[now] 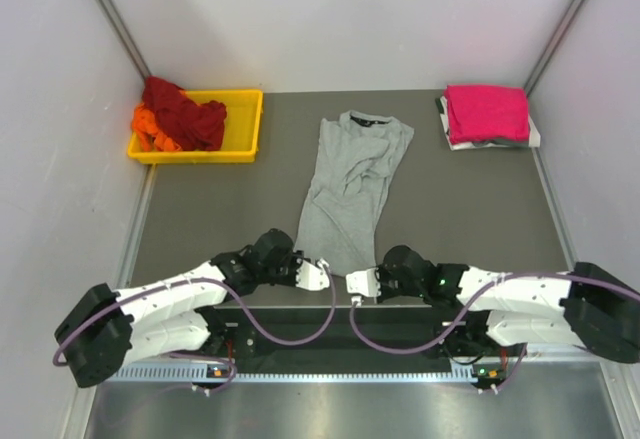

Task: Fold and stack the t-shirts
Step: Fold the tshirt

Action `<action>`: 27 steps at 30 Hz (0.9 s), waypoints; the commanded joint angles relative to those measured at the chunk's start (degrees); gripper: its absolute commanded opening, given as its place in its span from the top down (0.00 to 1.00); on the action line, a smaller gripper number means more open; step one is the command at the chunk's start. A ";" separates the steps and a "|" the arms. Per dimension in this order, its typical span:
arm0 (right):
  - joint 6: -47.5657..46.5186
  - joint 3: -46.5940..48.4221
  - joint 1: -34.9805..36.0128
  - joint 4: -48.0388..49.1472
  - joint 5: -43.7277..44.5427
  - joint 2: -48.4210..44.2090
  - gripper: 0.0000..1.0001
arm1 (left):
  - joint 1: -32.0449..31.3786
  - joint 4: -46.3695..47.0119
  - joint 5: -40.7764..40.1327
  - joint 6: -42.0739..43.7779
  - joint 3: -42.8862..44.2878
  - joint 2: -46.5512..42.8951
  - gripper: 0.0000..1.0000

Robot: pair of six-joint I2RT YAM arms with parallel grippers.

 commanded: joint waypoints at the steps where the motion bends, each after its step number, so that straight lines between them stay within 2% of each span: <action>1: 3.32 4.28 3.57 -11.74 -4.78 -7.50 1.00 | 0.19 -13.51 6.46 -0.57 4.39 -4.19 1.00; 2: 4.39 6.29 4.72 -14.31 -4.97 -8.73 1.00 | 0.10 -19.37 9.52 -0.22 6.14 -4.81 1.00; 5: 8.87 10.77 8.51 -24.05 -6.55 -11.99 1.00 | 0.10 -28.09 13.14 -0.04 10.44 -6.48 1.00; 7: 11.59 12.02 8.78 -27.85 -9.35 -13.75 1.00 | 0.01 -30.75 13.94 -1.35 12.82 -7.45 1.00; 10: 13.17 12.81 8.78 -27.44 -7.89 -16.21 1.00 | 0.19 -29.64 11.76 -3.98 16.52 -7.54 1.00; 12: 14.06 13.17 8.34 -26.12 -4.99 -18.57 1.00 | 0.71 -22.82 7.29 -7.14 16.88 -6.14 1.00; 13: 13.72 13.34 6.68 -24.81 -3.41 -19.20 1.00 | 1.76 -20.85 3.35 -7.59 17.14 -5.17 1.00; 15: 13.45 13.17 3.69 -22.78 -3.13 -20.51 1.00 | 3.08 -18.29 1.21 -7.77 19.59 -1.50 1.00; 18: 13.71 13.08 -5.09 -19.35 -5.67 -20.09 1.00 | 6.94 -17.93 3.65 -8.47 27.22 5.43 1.00; 19: 13.89 13.08 -9.72 -17.52 -6.20 -19.65 1.00 | 10.26 -18.19 5.75 -8.91 29.51 7.39 1.00; 22: 13.45 13.69 -17.21 -12.43 -7.25 -17.01 1.00 | 17.14 -17.41 7.09 -10.84 38.30 15.73 1.00; 27: 13.62 16.50 -27.42 -4.68 -11.47 -8.50 1.00 | 19.70 -16.97 4.29 -12.16 50.96 29.10 1.00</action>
